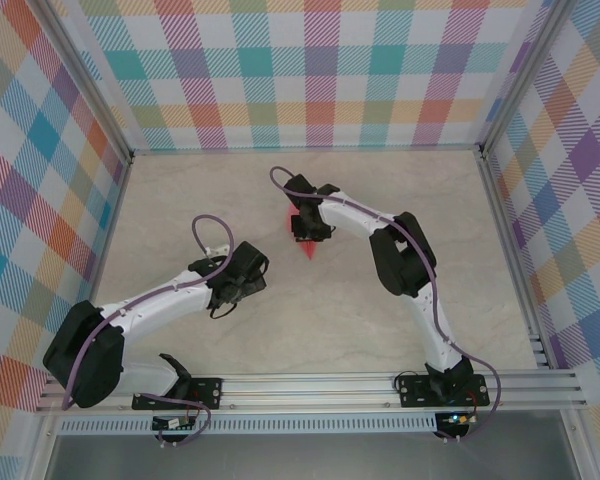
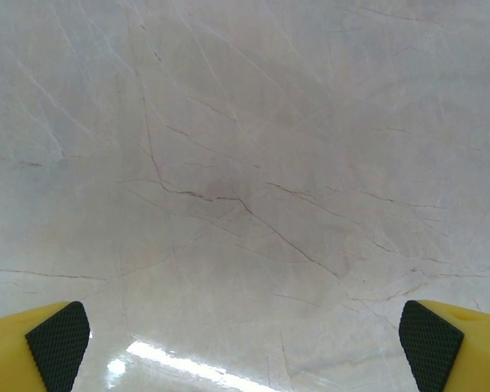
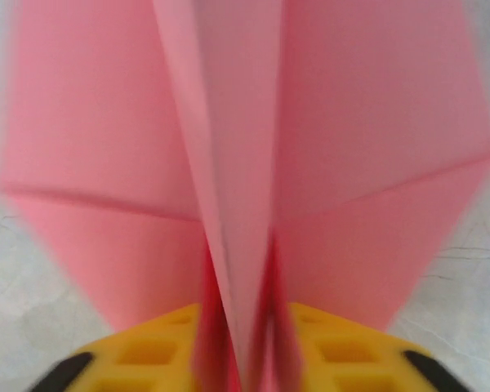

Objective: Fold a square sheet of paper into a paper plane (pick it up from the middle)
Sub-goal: Move a paper plane to the center of the table, then reset both arms

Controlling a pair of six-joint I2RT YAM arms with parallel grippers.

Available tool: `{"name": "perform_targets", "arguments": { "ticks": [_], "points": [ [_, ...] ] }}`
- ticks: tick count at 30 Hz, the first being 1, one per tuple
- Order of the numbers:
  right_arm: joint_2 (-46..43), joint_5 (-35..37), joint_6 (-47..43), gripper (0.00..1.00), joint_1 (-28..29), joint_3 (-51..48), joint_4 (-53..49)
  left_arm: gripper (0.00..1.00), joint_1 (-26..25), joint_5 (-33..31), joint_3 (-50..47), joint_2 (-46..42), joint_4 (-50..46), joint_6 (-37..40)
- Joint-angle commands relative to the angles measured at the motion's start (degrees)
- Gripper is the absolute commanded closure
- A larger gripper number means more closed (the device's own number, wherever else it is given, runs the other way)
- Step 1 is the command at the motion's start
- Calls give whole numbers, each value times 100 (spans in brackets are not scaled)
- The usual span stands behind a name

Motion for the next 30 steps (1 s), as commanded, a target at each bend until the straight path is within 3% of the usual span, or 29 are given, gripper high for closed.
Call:
{"name": "perform_targets", "arguments": {
  "ticks": [1,8,15,23,30],
  "points": [
    [-294,-118,-91,63,4,125,-277,0,155,-397,262,-267,-335,98],
    [-1849,218,-157,29,-13,-444,-134,0,770,-746,454,-790,-159,784],
    [-3778,1306,-275,0,-420,-2343,544,0,1661,-984,119,-1223,699,1963],
    [-5645,2561,-585,0,-1505,-4868,1732,0,2639,-1041,-562,-1219,2228,2877],
    [-6342,2425,-1256,0,-2550,-6944,3922,0,2950,-486,-1733,-1038,4718,4322]
  ]
}}
